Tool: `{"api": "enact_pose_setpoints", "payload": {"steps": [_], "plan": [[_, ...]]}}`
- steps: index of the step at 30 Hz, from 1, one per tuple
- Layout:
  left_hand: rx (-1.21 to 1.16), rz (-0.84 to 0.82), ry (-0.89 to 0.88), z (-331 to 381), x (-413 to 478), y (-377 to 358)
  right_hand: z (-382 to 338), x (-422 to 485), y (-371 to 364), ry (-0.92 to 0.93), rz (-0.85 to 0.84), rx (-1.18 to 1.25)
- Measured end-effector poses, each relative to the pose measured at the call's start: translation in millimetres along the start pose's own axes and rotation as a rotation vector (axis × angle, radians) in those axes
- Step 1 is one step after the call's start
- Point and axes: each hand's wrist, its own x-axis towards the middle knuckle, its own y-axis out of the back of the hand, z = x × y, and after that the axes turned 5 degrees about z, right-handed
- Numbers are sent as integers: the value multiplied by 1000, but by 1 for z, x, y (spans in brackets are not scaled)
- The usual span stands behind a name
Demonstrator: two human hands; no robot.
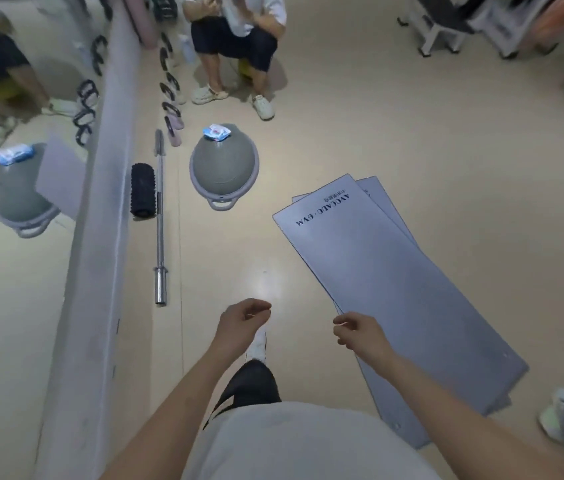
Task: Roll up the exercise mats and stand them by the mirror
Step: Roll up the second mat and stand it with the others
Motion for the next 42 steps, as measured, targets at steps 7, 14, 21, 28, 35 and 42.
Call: {"api": "enact_pose_setpoints", "payload": {"steps": [7, 14, 21, 28, 35, 42], "plan": [[40, -149, 52, 89, 153, -5, -88, 115, 33, -92, 128, 208], [226, -315, 0, 197, 301, -52, -136, 249, 83, -111, 255, 389], [325, -445, -73, 293, 428, -116, -171, 378, 106, -161, 301, 389], [513, -612, 54, 319, 601, -154, -180, 496, 92, -358, 335, 497], [789, -799, 209, 264, 818, -200, -176, 636, 22, -652, 459, 548], [1052, -786, 127, 124, 1002, -240, -136, 814, -99, -705, 435, 547]]}}
